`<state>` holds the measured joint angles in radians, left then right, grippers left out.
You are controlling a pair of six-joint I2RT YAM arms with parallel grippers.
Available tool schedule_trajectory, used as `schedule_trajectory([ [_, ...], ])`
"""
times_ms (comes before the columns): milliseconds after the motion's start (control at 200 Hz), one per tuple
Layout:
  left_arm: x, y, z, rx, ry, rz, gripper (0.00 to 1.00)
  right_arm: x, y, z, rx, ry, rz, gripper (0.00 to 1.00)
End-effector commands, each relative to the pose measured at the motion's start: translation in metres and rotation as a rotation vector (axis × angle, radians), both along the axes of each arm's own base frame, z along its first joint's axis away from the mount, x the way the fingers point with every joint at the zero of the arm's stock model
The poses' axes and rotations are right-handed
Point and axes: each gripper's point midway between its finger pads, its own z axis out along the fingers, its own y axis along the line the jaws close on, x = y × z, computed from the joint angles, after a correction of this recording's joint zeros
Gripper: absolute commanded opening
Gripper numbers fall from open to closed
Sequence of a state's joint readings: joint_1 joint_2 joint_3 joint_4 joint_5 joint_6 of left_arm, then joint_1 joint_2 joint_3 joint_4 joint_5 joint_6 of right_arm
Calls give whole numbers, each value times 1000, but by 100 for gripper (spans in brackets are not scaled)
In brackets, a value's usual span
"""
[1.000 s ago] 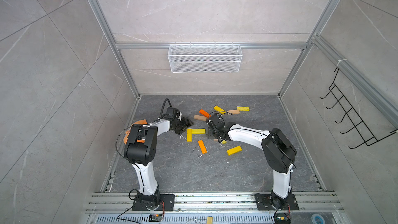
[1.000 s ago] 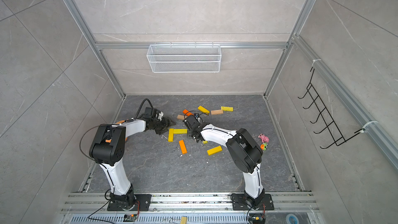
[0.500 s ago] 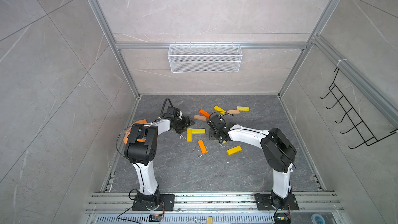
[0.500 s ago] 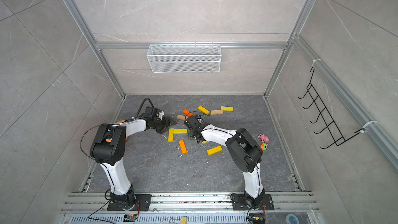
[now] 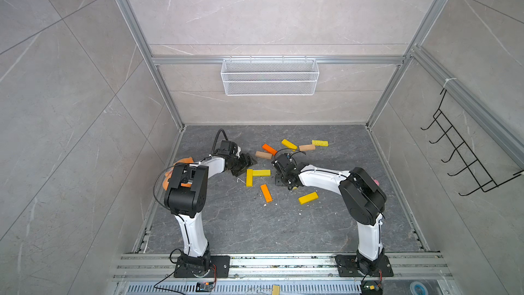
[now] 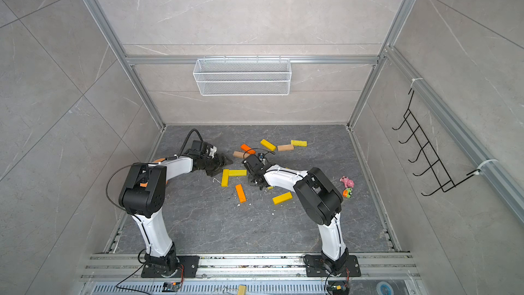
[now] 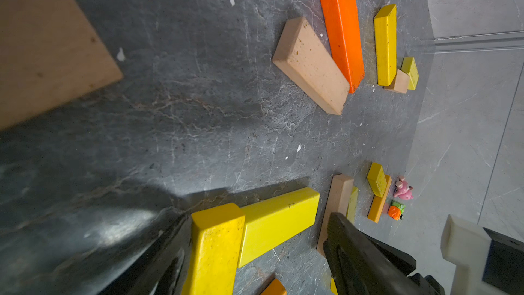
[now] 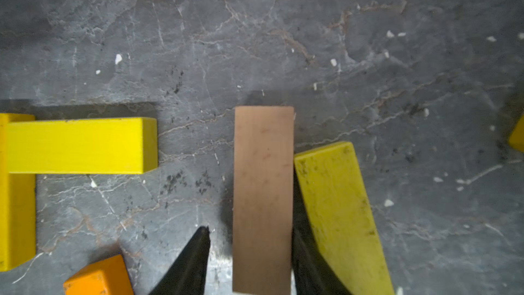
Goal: Assemble the number 8 with building blocks
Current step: Assemble the building block at the center of the board.
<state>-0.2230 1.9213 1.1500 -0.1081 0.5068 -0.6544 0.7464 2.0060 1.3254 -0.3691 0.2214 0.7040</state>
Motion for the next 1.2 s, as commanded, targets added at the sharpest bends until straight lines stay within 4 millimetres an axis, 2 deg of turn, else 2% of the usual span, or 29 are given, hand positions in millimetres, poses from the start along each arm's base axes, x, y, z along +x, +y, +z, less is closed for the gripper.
schedule_trajectory([
  [0, 4, -6, 10, -14, -19, -24, 78, -5, -8, -17, -33, 31, -12, 47],
  [409, 7, -7, 14, -9, -26, -34, 78, -10, -6, -20, -23, 37, -9, 38],
  [629, 4, -1, 17, 19, -30, -24, 78, -21, 5, -19, -15, 35, 14, 36],
  [869, -11, 18, 51, 93, -117, 4, 78, -29, 16, -18, 3, 26, 38, 35],
  [1198, -50, 24, 81, 49, -179, 22, 78, -37, 24, -18, 24, 38, 76, 35],
])
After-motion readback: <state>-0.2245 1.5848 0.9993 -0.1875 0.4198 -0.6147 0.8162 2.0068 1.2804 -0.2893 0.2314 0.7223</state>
